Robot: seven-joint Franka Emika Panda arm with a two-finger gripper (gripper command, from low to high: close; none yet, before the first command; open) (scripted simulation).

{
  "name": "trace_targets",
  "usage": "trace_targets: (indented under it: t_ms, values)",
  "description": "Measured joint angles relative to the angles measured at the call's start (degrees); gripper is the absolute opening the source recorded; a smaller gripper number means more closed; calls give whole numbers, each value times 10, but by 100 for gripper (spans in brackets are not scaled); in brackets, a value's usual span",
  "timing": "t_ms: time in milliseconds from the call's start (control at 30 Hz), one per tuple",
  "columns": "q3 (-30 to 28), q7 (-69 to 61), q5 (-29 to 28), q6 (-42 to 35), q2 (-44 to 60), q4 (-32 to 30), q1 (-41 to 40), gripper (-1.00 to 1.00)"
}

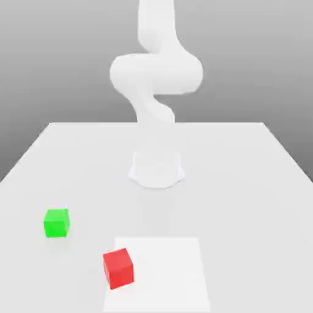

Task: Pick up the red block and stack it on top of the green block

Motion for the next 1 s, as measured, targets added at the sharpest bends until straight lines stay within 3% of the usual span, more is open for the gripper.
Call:
trace_targets:
  t_ms: [433, 700, 900, 933, 1000]
  values:
    - [61, 314, -30, 133, 274, -103, -120, 0]
    - [53, 486, -24, 215, 439, -165, -149, 0]
    - [30, 531, -45, 310, 562, -160, -133, 0]
    - [25, 535, -50, 324, 578, -158, -129, -100]
    - [25, 535, -50, 324, 578, -158, -129, -100]
